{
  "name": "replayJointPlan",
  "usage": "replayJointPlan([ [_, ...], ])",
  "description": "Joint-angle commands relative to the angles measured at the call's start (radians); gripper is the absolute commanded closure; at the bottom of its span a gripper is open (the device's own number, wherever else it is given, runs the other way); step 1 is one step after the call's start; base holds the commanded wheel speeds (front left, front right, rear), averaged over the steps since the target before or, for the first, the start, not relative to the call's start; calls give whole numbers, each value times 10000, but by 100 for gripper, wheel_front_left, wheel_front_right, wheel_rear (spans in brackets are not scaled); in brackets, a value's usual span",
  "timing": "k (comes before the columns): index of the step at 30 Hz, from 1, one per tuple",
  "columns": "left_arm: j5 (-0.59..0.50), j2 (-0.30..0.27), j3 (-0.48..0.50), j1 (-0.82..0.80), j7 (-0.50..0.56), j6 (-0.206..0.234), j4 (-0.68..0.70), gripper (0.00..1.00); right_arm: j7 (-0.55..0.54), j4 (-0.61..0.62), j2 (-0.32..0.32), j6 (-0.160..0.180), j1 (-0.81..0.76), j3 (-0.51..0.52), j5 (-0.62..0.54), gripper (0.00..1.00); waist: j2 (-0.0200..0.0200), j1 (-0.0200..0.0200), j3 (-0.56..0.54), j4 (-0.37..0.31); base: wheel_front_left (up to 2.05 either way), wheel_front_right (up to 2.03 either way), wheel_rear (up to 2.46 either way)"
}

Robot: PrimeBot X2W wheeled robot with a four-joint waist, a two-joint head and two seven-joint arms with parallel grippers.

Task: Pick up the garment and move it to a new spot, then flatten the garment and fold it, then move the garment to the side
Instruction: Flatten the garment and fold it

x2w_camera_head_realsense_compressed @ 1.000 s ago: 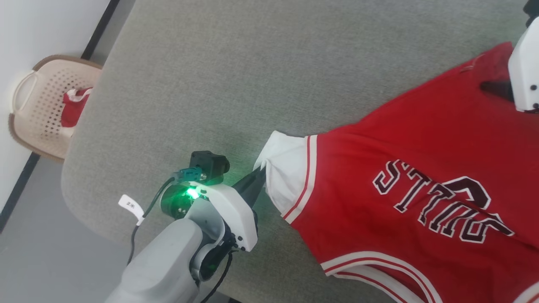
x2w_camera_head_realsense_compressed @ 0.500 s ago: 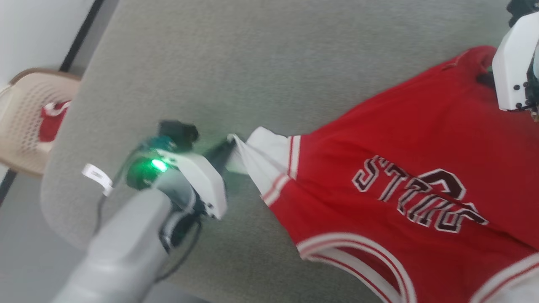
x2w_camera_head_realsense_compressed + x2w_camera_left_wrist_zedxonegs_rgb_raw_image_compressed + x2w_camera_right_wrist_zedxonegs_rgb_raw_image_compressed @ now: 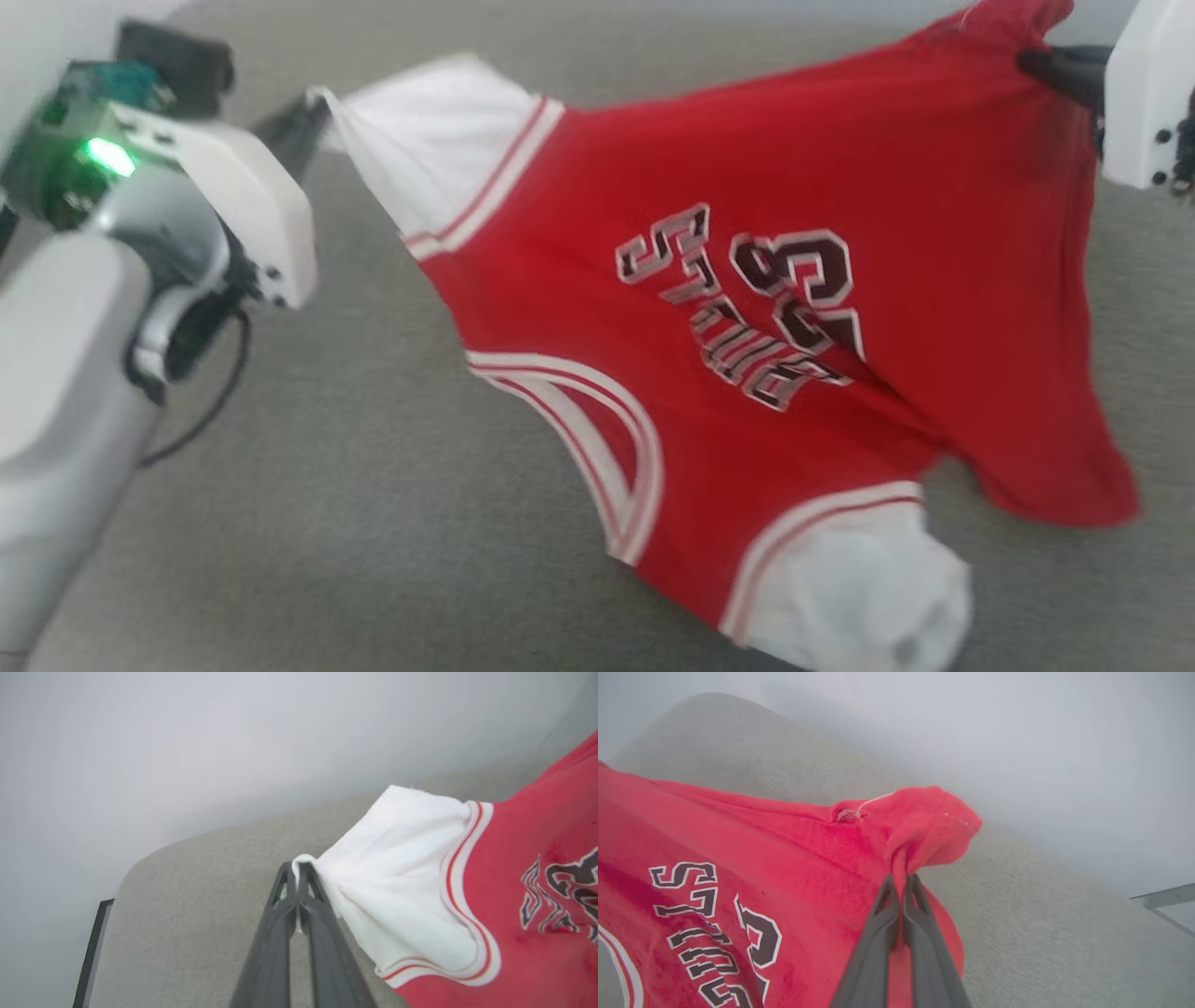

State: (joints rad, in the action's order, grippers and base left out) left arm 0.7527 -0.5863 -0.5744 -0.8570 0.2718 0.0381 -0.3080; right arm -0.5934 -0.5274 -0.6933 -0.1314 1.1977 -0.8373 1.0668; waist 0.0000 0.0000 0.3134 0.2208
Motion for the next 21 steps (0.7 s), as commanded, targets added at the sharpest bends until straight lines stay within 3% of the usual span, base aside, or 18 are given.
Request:
replayJointPlan([
  [1,-64,-208,79,-321,302,100,227,100,134,197,-121,14,72,99,153,100,0,0,-467,-580,0,0,0],
  [5,-90,-606,157,-924,1083,240,666,100,225,673,-333,14,-15,338,330,100,0,0,-788,-1015,0,0,0],
  [15,-44,-961,225,-2377,2455,242,659,100,35,1429,-477,14,-239,1168,242,100,0,0,-1361,-1818,0,0,0],
  [21,-689,-757,198,-3545,1817,203,-482,100,648,1078,177,14,89,1656,-220,100,0,0,-1138,-2225,0,0,0],
])
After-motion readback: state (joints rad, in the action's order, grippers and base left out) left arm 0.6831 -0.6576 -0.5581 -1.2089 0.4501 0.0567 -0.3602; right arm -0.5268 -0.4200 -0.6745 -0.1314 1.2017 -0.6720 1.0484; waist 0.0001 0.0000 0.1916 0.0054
